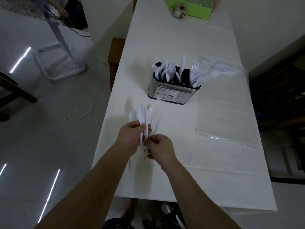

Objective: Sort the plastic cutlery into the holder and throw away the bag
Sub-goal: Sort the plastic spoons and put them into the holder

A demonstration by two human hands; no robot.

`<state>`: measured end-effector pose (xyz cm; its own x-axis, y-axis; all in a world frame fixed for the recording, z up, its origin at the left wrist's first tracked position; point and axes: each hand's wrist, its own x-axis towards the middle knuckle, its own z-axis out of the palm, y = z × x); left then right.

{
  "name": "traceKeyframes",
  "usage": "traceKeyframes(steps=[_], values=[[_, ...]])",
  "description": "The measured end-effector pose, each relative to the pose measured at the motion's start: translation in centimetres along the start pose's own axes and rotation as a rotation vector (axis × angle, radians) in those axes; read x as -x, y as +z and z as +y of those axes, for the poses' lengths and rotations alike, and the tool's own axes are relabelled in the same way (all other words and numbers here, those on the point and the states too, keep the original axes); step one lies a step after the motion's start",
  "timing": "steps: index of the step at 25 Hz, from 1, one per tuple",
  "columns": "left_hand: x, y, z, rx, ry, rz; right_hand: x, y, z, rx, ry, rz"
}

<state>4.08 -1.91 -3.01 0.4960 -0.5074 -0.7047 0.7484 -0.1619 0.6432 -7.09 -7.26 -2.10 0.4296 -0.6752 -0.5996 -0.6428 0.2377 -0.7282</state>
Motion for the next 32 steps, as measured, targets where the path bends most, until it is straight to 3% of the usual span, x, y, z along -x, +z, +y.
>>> traceKeyframes(steps=[4, 9, 13, 17, 20, 25, 32], values=[[-0.1, 0.3, 0.6, 0.044, -0.02, -0.047, 0.3, 0.0, 0.5, -0.01, -0.002, 0.02], [-0.3, 0.3, 0.1, -0.067, -0.033, -0.081, -0.2, 0.1, 0.7, 0.006, -0.049, 0.081], [-0.4, 0.3, 0.2, -0.039, -0.023, -0.013, -0.5, 0.1, 0.7, 0.034, -0.053, 0.063], [-0.5, -0.4, 0.7, -0.008, -0.014, 0.051, -2.0, -0.2, 1.3, 0.385, 0.004, 0.233], [-0.6, -1.0, 0.6, -0.036, -0.033, 0.101, -2.9, 0.4, 1.3, 0.523, 0.059, 0.231], [-1.0, -1.7, 0.0, -0.096, -0.096, 0.146, -2.6, 0.0, 0.3, 0.269, 0.19, 0.216], [0.0, -1.5, -0.3, -0.349, 0.064, 0.041, -0.5, 2.7, -0.6, 0.303, -0.056, 0.057]])
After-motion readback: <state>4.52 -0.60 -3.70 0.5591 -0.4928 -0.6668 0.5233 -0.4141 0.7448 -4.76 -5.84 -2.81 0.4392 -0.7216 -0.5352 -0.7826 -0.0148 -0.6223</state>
